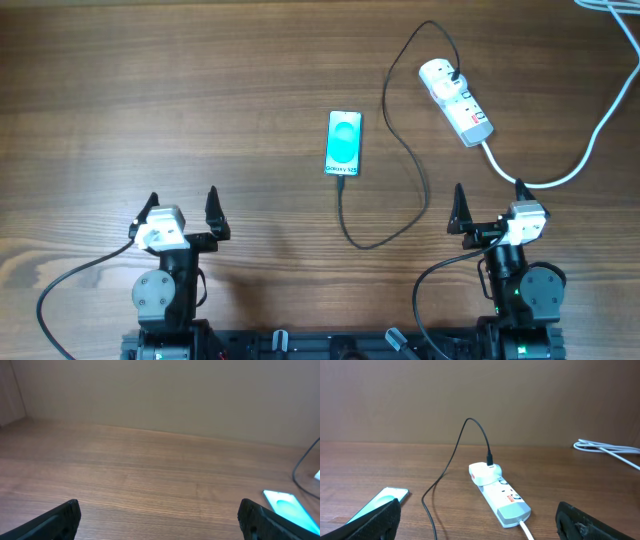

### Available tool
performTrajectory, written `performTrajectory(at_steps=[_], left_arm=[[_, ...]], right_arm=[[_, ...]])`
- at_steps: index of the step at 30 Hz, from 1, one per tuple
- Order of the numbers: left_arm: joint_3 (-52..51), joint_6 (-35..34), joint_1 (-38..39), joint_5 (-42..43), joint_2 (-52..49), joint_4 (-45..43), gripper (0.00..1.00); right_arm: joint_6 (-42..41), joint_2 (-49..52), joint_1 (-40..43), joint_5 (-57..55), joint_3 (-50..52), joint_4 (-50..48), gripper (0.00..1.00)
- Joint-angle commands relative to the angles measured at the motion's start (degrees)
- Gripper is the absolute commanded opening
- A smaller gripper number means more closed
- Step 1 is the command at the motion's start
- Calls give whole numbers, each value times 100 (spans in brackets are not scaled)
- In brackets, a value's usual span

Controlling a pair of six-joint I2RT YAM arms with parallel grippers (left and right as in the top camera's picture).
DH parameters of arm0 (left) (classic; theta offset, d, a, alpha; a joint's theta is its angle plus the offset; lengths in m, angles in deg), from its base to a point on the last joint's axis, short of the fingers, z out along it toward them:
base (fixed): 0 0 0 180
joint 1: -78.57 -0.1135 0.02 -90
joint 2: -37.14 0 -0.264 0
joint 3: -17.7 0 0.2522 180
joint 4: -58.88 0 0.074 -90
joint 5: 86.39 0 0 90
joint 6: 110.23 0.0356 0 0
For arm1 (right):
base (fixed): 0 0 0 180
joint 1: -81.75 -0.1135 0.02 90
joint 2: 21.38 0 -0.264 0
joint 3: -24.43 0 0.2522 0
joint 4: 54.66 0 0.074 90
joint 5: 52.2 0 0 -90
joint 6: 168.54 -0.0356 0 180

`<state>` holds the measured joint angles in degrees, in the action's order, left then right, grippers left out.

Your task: Plug charger to phone and switch on socket

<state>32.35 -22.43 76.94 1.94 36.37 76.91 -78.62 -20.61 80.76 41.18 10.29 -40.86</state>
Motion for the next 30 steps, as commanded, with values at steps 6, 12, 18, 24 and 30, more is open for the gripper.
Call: performTrajectory(at_steps=[6,12,18,24,30], left_arm=[[-55,356,-42,142,59,15,100],[-55,509,-42,214,59,20,100],[-55,476,-42,205,59,15,100],[-55,457,-42,205,57,0,100],[-55,457,-42,205,57,0,100]], right_arm=[[48,-57,-7,-59,7,-4,100],[48,-57,-7,-57,7,-4,100],[48,-57,-7,-57,7,-4,100],[50,-57,-7,-57,7,-4,100],[48,-57,-7,-59,7,-4,100]])
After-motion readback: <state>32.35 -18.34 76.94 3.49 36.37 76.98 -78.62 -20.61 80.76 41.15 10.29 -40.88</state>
